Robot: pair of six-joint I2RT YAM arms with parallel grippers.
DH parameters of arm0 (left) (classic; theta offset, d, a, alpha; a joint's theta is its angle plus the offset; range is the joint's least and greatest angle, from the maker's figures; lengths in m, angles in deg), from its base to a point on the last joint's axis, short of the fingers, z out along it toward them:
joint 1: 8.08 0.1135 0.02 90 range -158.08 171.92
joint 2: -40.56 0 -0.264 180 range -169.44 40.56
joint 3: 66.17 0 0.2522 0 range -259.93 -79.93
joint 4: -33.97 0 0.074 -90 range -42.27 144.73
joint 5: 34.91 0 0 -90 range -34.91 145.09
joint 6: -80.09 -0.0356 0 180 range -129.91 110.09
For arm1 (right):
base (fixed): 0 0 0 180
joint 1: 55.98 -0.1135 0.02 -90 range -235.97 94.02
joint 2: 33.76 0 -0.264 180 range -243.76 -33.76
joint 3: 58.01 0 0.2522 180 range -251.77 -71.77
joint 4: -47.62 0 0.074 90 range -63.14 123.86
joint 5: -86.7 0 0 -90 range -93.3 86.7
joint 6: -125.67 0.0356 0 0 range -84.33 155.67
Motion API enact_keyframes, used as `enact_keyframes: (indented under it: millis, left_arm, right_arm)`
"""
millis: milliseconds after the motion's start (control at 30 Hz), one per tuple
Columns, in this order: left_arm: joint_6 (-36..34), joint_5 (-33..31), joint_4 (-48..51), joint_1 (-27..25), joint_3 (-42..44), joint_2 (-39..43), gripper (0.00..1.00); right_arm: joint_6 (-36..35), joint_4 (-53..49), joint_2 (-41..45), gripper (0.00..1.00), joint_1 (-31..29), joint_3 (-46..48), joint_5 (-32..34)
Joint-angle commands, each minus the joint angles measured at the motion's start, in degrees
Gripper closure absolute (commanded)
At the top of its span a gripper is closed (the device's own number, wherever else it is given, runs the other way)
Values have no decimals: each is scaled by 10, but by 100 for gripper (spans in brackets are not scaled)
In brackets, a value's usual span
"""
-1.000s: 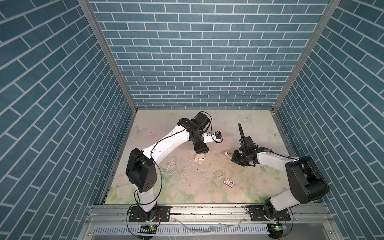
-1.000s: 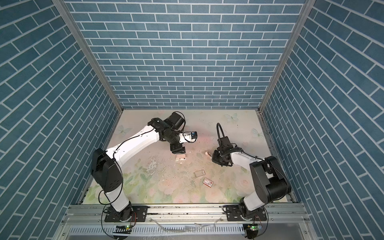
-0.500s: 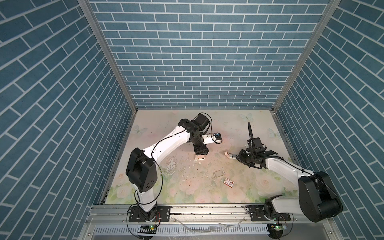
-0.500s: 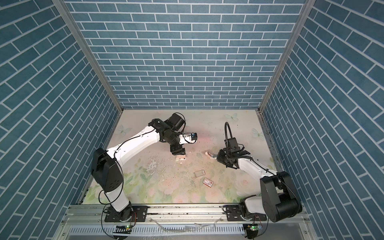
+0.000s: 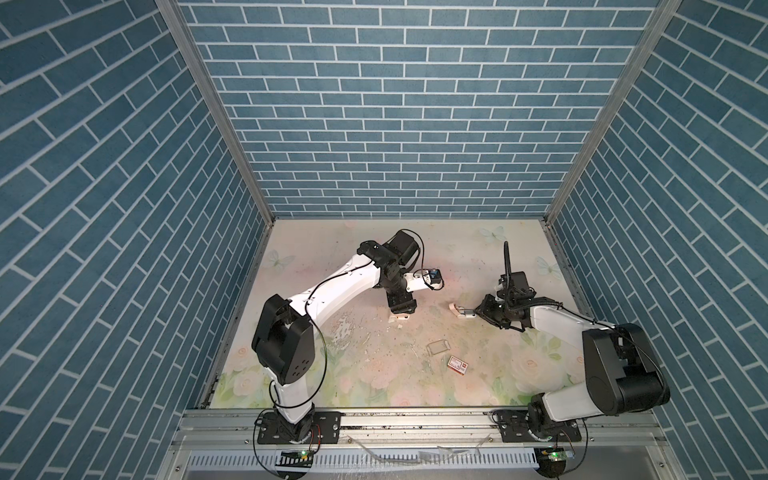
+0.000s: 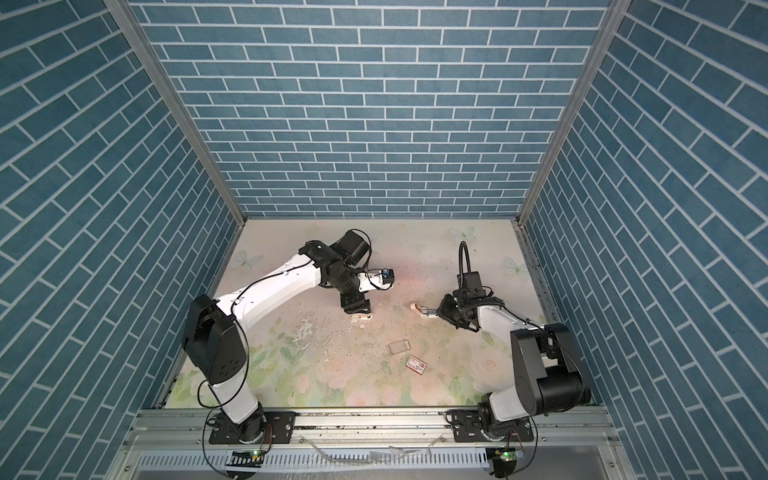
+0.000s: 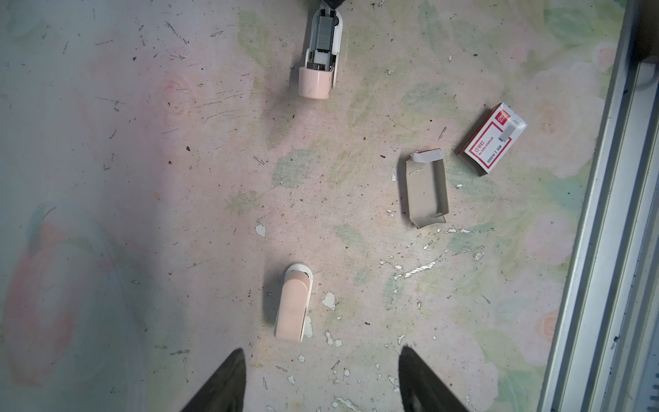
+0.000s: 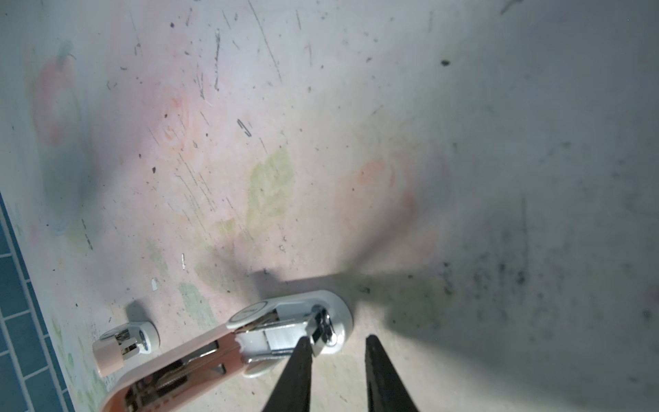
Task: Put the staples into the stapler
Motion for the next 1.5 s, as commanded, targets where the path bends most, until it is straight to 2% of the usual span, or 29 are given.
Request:
enact_keyframes:
  millis: [0,900,1467]
  left_arm:
    - [4,10,-2,1,5,-6,31]
    - [5,11,-4,1,4,-13,31]
    - [7,16,-5,1,5,-16,31]
  right_arm:
    - [-24,16,-14,72,2,-16,-25]
    - [-85,-15,-77,75,3,-47,-44]
    - [-85,-31,-38,72,3,-26,-32]
